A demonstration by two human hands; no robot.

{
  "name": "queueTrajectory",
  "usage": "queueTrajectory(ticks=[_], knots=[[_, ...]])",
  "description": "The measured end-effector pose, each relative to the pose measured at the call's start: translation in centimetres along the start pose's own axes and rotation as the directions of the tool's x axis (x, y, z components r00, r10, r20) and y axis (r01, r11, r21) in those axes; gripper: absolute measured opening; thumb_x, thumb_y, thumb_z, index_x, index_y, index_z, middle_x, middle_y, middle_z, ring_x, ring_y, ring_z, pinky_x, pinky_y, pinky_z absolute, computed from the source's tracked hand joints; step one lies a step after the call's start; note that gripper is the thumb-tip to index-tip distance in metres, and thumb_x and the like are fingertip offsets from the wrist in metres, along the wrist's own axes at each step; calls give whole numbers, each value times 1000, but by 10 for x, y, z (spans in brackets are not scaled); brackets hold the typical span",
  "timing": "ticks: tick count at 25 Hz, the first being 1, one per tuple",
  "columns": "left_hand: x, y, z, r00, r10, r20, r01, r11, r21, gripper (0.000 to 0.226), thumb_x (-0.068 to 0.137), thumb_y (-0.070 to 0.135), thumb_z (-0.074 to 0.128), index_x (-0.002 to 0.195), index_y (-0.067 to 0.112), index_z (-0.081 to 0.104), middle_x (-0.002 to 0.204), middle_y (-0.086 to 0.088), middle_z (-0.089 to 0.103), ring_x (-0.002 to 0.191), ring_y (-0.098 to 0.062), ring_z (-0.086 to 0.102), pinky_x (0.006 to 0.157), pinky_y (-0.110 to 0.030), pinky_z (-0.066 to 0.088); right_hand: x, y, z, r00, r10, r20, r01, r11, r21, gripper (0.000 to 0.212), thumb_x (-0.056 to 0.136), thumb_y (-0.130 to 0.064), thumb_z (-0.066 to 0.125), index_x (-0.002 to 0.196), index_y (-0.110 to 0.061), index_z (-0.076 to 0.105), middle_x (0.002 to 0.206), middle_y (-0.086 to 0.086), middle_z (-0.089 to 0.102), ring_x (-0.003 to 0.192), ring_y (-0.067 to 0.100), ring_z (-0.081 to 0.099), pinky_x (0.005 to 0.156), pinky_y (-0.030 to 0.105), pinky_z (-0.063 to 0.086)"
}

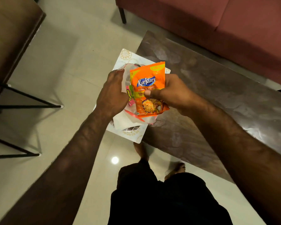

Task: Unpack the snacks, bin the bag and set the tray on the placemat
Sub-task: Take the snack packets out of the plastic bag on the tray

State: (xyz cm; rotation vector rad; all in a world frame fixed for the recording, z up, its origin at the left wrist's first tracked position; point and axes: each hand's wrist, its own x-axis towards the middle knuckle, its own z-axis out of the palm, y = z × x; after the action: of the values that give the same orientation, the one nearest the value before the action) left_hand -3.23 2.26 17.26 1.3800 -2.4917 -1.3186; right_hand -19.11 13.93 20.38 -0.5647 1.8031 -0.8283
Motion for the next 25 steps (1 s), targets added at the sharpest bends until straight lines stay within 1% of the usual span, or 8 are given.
queueTrajectory(ticks=[2,3,8,13,16,20,23,25], knots=[[1,-2,0,1000,-13,-14,13,1000,12,83,75,8,55,154,18,35,157,-6,37,133,-31,52,104,-50,50,-10,4,-13,999,28,15,-30,989,145,21,92,-17,82,108,-27,74,91,-11,83,84,8,82,63,30,64],[1,-3,1,1000,-14,-18,14,1000,14,83,75,3,55,154,18,35,156,-6,37,132,-32,52,104,-49,50,-14,7,-20,999,45,2,-44,980,193,19,92,-17,82,107,-27,74,96,-7,84,87,12,82,63,33,64],[8,2,4,996,-63,-60,67,996,61,86,66,23,47,151,9,40,152,-10,41,124,-36,57,109,-42,45,-14,40,-45,985,161,-66,-115,886,449,16,96,-11,76,108,-21,74,114,8,81,98,28,77,81,47,65],[21,-5,1,989,-91,-115,110,979,172,72,80,10,56,151,9,42,153,-11,43,127,-37,55,114,-40,39,-5,87,-67,952,284,-112,-149,752,643,34,98,-5,71,131,-8,70,126,19,77,115,39,75,98,59,61],[28,-4,0,986,-86,-143,114,973,201,72,79,10,55,150,8,43,152,-13,44,126,-34,55,113,-39,39,7,122,-84,938,328,-115,-146,672,726,28,99,-2,67,125,-13,70,104,8,80,91,26,78,77,46,68],[32,-1,3,981,-83,-178,124,964,235,68,84,2,58,150,10,43,151,-12,44,96,-19,51,96,-25,37,40,170,-87,880,459,-124,-234,644,728,30,98,2,68,124,-12,68,83,-2,79,70,16,76,47,28,62],[36,-7,7,988,-40,-146,79,958,274,68,83,1,61,149,11,45,150,-12,44,91,-21,55,94,-26,41,76,201,-75,836,540,-101,-333,644,689,37,101,7,62,135,-6,64,100,7,78,74,19,73,45,28,60],[39,-12,6,989,-53,-140,92,953,290,69,84,2,63,149,15,44,151,-9,43,94,-21,58,96,-33,48,102,215,-61,815,573,-87,-380,643,665,35,101,8,60,133,-6,65,123,15,76,81,25,73,58,38,63]])
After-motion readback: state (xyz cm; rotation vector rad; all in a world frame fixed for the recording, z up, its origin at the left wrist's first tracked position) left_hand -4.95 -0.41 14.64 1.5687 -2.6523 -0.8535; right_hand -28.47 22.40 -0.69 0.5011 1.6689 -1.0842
